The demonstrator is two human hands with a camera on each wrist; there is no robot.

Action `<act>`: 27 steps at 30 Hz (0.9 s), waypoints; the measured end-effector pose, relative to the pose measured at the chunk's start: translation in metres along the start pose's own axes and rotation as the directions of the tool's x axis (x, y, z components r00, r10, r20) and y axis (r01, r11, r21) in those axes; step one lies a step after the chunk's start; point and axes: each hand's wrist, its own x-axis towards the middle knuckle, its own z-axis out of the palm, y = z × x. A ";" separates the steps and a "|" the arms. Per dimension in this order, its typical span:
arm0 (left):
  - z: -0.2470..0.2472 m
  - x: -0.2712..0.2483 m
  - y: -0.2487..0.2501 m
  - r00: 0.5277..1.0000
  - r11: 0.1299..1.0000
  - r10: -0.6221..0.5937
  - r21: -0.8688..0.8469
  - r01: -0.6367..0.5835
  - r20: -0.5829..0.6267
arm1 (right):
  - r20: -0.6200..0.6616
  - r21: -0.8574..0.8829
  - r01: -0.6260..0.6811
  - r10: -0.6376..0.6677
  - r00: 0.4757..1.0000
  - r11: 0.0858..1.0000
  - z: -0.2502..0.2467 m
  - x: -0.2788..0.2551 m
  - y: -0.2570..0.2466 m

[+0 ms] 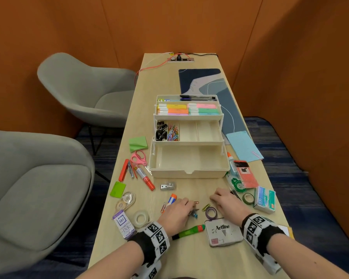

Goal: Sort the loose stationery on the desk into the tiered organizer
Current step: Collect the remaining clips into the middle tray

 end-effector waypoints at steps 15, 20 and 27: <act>-0.022 0.034 0.016 0.991 0.949 0.112 0.290 -0.127 0.066 | 0.078 -0.249 -0.014 0.034 0.996 0.968 -0.005 0.023 -0.016; -0.031 0.040 0.020 0.982 0.916 0.143 0.359 -0.178 0.122 | 0.089 -0.225 -0.045 0.067 0.994 0.973 -0.013 0.029 -0.015; -0.033 0.045 0.021 0.981 0.918 0.159 0.349 -0.190 0.114 | -0.028 0.227 -0.231 0.243 0.970 0.946 -0.022 0.032 -0.004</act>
